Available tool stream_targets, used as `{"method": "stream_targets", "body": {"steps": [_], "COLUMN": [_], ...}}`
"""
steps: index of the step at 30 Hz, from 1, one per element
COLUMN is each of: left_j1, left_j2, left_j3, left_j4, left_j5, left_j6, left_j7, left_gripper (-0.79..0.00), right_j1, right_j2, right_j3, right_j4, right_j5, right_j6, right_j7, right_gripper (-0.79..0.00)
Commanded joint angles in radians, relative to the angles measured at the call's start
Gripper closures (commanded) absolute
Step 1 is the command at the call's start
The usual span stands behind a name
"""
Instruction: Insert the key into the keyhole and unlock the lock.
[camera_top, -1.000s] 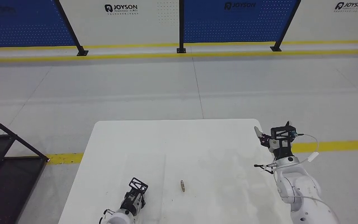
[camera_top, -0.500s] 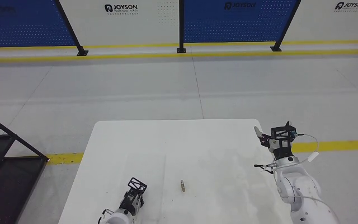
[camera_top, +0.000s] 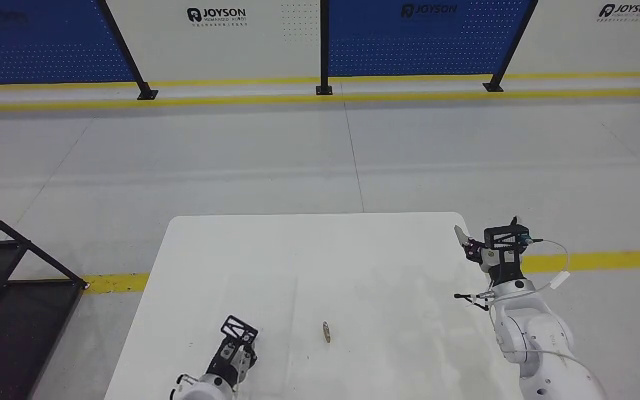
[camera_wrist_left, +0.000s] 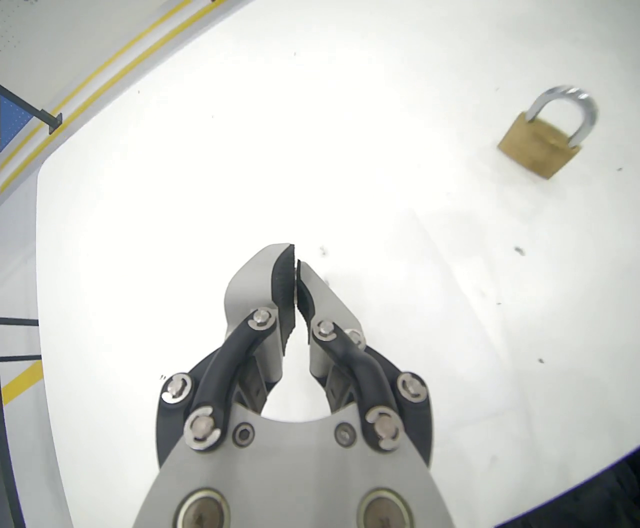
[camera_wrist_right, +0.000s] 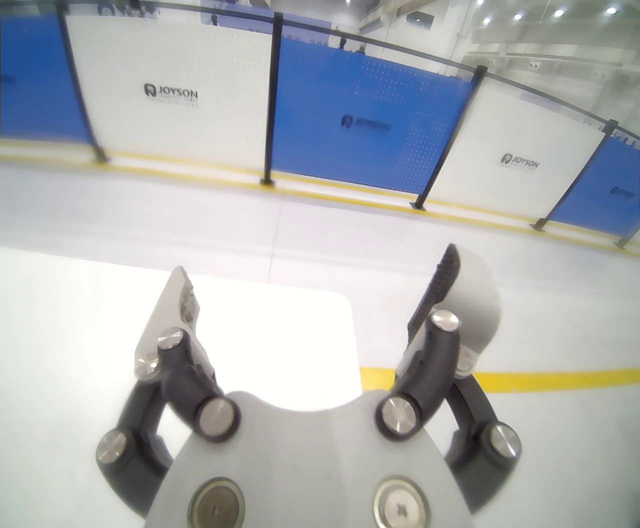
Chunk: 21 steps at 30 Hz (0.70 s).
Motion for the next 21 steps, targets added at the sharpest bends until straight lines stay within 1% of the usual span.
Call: {"method": "stream_targets", "body": {"steps": [1,3,5,6,10,13,16,20,21], "left_j1": [0.029,0.055,0.074,0.077,0.081,0.067,0.044,0.016,0.009], "left_j2": [0.006,0.01,0.014,0.017,0.027,0.033,0.039,0.044,0.045], "left_j3": [-0.031,-0.067,-0.106,-0.121,-0.18,-0.209,-0.219,-0.224,-0.227], "left_j4": [-0.029,-0.044,-0.034,-0.034,0.015,0.056,0.1,0.148,0.155], "left_j5": [-0.035,-0.1,-0.167,-0.196,-0.309,-0.351,-0.367,-0.398,-0.403], "left_j6": [-0.055,-0.109,-0.175,-0.216,-0.423,-0.538,-0.647,-0.732,-0.745], "left_j7": [0.104,0.201,0.292,0.341,0.537,0.654,0.714,0.739,0.742], "left_gripper": [0.0,0.0,0.0,0.0,0.0,0.0,0.0,0.0,0.0], "right_j1": [0.0,0.0,0.0,0.0,0.0,-0.003,-0.016,-0.057,-0.073], "right_j2": [0.0,0.0,0.0,0.0,0.0,0.0,0.0,-0.005,-0.005], "right_j3": [0.0,0.0,0.0,0.0,0.0,-0.005,-0.046,-0.143,-0.171], "right_j4": [0.0,0.0,0.0,0.0,0.0,0.011,0.016,-0.006,-0.018], "right_j5": [0.0,0.0,0.0,0.0,0.0,-0.013,-0.087,-0.19,-0.208], "right_j6": [0.0,0.0,0.0,0.0,0.0,-0.006,-0.025,-0.06,-0.082], "right_j7": [0.0,0.0,0.0,0.0,0.0,0.015,0.044,0.043,0.036], "right_gripper": [-0.785,-0.785,-0.785,-0.785,-0.785,-0.785,-0.785,-0.785,-0.785]}}
